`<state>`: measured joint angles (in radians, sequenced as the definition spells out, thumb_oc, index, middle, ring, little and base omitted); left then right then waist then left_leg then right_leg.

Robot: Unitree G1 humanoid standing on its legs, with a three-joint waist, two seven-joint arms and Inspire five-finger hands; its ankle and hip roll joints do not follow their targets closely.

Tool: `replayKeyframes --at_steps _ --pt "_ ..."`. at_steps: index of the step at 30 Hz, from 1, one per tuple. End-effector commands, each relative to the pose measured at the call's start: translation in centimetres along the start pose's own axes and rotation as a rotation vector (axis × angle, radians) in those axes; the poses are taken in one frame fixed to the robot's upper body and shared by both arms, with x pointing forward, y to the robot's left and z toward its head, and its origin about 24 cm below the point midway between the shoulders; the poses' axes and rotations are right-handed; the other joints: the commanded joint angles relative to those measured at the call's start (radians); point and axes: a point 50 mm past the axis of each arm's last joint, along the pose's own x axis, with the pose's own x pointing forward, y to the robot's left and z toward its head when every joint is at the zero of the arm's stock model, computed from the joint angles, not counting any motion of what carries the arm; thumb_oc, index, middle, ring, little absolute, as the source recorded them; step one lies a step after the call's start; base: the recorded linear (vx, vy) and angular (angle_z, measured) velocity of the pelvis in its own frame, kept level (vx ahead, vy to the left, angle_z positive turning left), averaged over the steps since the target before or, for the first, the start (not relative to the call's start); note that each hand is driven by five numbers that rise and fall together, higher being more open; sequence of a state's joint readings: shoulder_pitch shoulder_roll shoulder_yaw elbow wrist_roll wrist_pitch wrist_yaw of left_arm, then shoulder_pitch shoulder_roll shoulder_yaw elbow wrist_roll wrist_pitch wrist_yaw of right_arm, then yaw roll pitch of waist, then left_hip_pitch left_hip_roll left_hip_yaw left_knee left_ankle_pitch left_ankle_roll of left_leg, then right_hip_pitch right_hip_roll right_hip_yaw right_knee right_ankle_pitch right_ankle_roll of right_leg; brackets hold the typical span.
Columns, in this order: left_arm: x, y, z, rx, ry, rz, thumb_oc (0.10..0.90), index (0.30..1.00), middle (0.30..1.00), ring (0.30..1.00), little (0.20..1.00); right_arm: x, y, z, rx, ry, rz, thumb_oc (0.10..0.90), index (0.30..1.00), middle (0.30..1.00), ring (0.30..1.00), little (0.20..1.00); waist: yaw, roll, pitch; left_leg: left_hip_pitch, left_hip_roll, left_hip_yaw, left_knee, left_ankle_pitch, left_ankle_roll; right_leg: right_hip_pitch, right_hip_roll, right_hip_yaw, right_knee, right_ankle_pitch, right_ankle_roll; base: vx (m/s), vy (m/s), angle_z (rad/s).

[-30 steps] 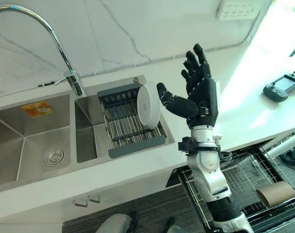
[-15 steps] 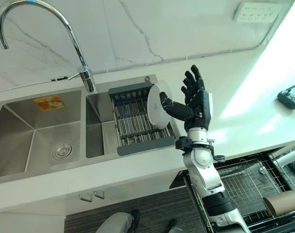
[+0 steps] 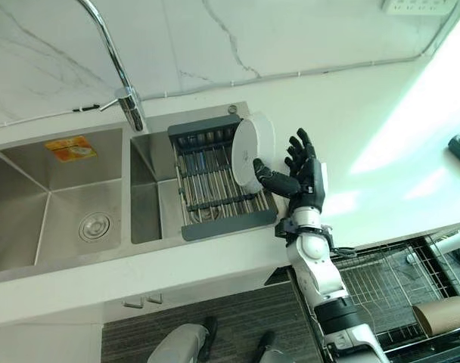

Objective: Place the dishes in the dishwasher.

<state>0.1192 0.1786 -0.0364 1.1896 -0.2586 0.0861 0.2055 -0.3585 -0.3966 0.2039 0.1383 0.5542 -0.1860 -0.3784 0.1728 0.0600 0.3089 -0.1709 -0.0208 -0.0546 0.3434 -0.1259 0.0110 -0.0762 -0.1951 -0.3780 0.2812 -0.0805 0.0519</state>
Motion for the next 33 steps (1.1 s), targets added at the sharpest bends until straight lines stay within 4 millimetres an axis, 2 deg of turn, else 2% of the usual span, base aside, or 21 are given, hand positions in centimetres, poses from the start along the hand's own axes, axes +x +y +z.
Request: replayKeyframes --at_steps 1,8,17,18,25,33 --pt "0.1 2.5 -0.9 0.095 0.022 0.067 0.8 0.9 0.9 0.9 0.9 2.3 2.5 5.2 0.069 -0.229 0.1 0.8 0.9 0.9 0.9 0.9 0.02 0.0 -0.032 0.014 0.067 0.051 -0.043 -0.068 -0.029 0.059 -0.002 0.006 0.019 -0.167 0.026 0.02 -0.017 0.08" --pt "0.2 2.9 -0.8 0.098 0.026 0.08 0.8 0.9 0.9 0.9 0.9 2.7 3.1 4.8 0.052 -0.194 0.143 0.8 0.9 0.9 0.9 0.9 0.034 -0.002 -0.028 0.014 0.068 0.042 -0.043 -0.065 -0.032 0.069 -0.003 -0.007 0.019 -0.171 0.023 0.01 -0.008 0.05" --pt "0.2 3.2 -0.9 0.1 0.03 0.088 0.8 0.9 0.9 0.9 0.9 2.4 4.2 4.8 0.046 -0.191 0.203 0.8 0.9 0.9 0.9 0.9 0.042 -0.004 -0.031 0.021 0.064 0.033 -0.043 -0.066 -0.032 0.08 -0.005 -0.013 0.019 -0.174 0.024 0.01 -0.002 0.03" --pt "0.2 3.2 -0.8 0.1 0.03 0.089 0.8 0.9 0.9 0.9 0.9 2.4 4.3 4.7 0.033 -0.191 0.206 0.4 0.3 0.3 0.3 0.3 0.043 -0.004 -0.031 0.022 0.064 0.033 -0.043 -0.066 -0.032 0.081 -0.005 -0.012 0.019 -0.174 0.025 0.0 0.0 0.0" --pt "0.2 3.5 -1.0 0.105 0.033 0.092 0.8 0.9 0.9 0.9 0.9 2.5 4.6 4.9 -0.007 -0.215 0.223 0.4 0.3 0.3 0.3 0.3 0.047 -0.003 -0.031 0.026 0.063 0.027 -0.043 -0.067 -0.032 0.085 -0.005 -0.011 0.019 -0.175 0.026 0.0 0.0 0.0" --pt "0.2 3.6 -1.1 0.101 0.036 0.092 0.8 0.9 0.9 0.9 0.9 2.9 4.2 5.4 -0.026 -0.257 0.154 0.4 0.3 0.3 0.3 0.3 0.048 0.001 -0.03 0.026 0.058 0.019 -0.043 -0.067 -0.031 0.086 -0.006 -0.009 0.019 -0.174 0.027 0.0 0.0 0.0"
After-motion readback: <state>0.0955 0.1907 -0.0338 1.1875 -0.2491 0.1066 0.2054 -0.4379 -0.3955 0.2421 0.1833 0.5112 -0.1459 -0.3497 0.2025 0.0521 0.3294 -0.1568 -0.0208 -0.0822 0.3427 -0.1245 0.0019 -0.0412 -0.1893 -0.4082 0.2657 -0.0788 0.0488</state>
